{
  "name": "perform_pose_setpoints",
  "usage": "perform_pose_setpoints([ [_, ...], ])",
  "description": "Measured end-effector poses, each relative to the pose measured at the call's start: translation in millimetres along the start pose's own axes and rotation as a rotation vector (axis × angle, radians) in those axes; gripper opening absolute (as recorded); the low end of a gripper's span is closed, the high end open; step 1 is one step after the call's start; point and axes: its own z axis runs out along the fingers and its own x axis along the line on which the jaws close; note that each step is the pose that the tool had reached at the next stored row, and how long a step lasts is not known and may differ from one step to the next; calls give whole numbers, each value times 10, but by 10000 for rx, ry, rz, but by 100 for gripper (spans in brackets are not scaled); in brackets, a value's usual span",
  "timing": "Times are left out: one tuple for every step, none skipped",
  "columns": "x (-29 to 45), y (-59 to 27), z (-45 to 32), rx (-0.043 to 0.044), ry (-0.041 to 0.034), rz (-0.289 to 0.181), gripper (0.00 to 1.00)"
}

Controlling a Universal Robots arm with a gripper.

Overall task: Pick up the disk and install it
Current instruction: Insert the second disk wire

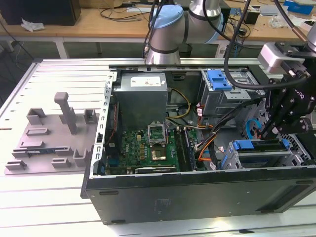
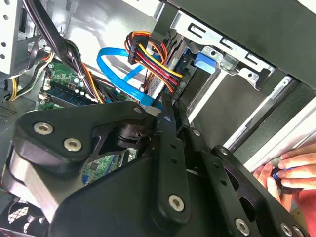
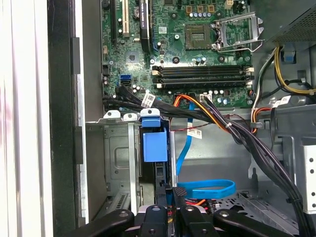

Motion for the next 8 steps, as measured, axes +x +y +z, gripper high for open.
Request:
perform_pose_setpoints([
  [0, 0, 2, 0, -1, 0, 17],
  [0, 0, 3, 1, -1, 0, 17],
  [0, 0, 4, 0, -1, 0, 17],
  [0, 0, 6, 0, -2, 0, 17],
  [0, -1, 10, 2, -3, 0, 17],
  [2, -1, 15, 6, -15, 0, 17],
  [10, -2, 17, 7, -29, -2, 17],
  [21, -2, 19, 8, -39, -2, 17],
])
